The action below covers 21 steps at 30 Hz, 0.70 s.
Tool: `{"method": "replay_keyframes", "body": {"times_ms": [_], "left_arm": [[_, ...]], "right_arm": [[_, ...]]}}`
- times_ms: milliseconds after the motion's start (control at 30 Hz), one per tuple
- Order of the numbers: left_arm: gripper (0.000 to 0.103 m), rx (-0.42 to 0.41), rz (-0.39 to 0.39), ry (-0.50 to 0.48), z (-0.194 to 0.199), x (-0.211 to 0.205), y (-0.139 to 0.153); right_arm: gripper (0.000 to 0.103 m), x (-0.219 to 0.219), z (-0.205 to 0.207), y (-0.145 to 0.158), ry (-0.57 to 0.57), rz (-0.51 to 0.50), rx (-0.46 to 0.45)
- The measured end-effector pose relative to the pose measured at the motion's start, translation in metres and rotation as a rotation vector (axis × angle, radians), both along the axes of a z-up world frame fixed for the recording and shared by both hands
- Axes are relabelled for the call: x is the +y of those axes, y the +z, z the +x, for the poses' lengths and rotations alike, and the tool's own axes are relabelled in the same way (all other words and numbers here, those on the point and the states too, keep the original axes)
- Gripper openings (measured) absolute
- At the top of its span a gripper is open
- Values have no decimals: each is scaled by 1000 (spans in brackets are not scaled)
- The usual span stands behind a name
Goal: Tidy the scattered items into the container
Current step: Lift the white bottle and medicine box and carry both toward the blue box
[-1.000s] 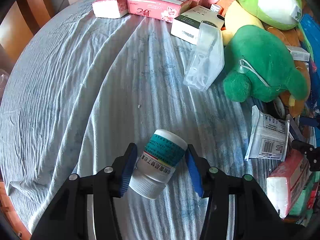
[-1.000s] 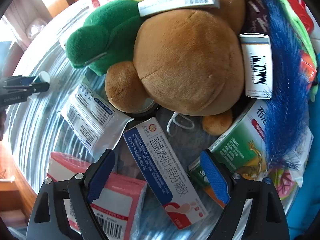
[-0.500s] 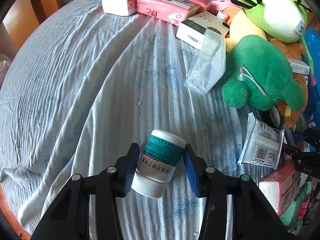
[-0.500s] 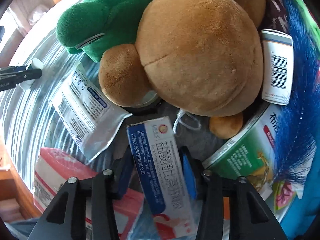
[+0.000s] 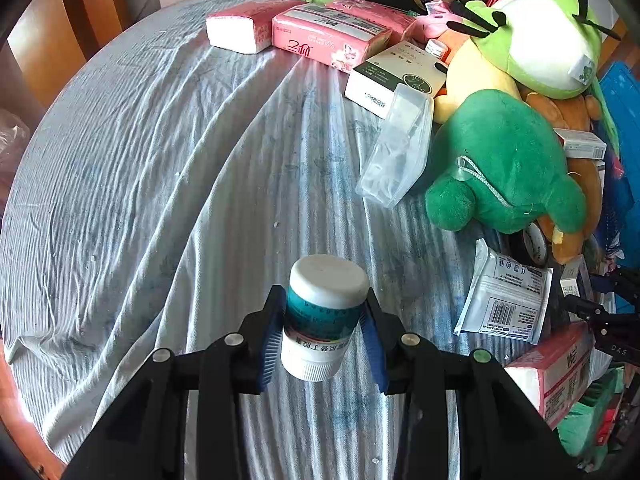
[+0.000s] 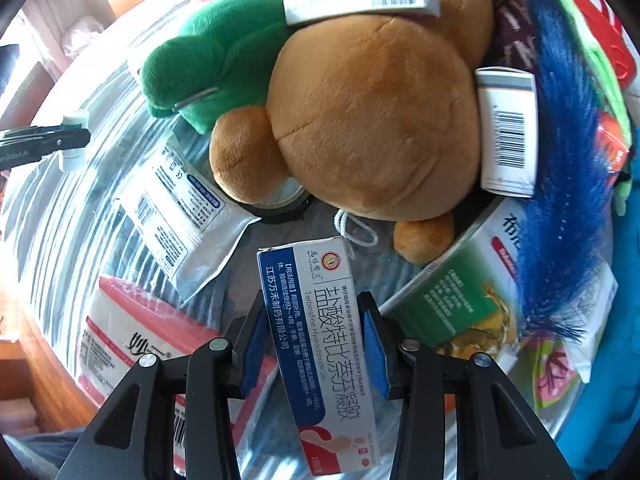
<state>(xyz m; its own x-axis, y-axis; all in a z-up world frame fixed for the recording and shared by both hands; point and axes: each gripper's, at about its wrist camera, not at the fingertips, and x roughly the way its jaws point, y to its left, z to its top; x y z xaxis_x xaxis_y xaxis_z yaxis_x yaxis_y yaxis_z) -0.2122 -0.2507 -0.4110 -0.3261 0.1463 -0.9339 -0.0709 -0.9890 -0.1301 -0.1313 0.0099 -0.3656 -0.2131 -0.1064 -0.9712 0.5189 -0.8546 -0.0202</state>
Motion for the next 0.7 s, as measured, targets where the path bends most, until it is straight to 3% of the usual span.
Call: {"method": "replay_keyframes", "body": {"times_ms": [433,700], "left_arm": [[36,0,-69,18,15,16,24],[36,19,-104,19,21,31,48]], "right_arm": [[42,10,3,51,-17,-30,61],[42,62,18,78,-40,-57,90]]}}
